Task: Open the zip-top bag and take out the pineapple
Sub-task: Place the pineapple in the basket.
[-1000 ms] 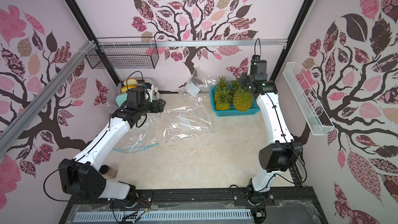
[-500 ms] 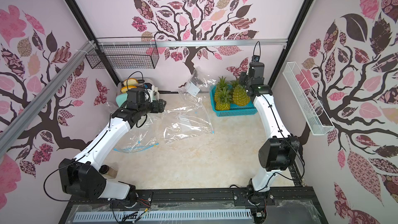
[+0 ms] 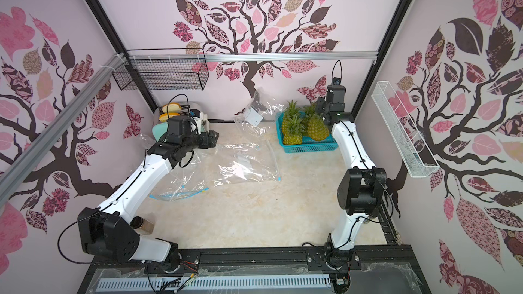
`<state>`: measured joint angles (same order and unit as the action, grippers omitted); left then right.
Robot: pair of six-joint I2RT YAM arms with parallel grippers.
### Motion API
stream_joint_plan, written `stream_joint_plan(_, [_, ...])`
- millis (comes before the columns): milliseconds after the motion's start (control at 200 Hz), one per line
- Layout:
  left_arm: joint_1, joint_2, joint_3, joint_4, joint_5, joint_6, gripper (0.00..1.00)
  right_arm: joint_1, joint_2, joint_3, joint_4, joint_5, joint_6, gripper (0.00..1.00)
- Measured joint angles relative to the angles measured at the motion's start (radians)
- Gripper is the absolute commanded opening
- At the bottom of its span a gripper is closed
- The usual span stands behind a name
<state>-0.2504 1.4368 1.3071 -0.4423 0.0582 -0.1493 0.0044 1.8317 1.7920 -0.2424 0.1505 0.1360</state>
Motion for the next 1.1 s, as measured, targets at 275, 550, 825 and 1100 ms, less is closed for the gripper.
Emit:
stream_joint_plan(275, [0.0, 0.0, 0.0, 0.0, 0.0, 0.002, 0.84, 0.0, 0.002, 0.0, 0.026, -0.032, 0.032, 0.0])
stream_joint_plan(550, [0.0, 0.004, 0.0, 0.0, 0.0, 0.009, 0.84, 0.0, 0.014, -0.019, 0.056, -0.049, 0.052, 0.0])
stream_joint_plan(825, [0.0, 0.01, 0.0, 0.0, 0.008, 0.012, 0.83, -0.001, 0.014, -0.12, 0.107, -0.063, 0.079, 0.0])
stream_joint_plan(1100, [0.0, 0.01, 0.0, 0.0, 0.015, 0.012, 0.84, -0.007, -0.002, -0.196, 0.178, -0.063, 0.104, 0.0])
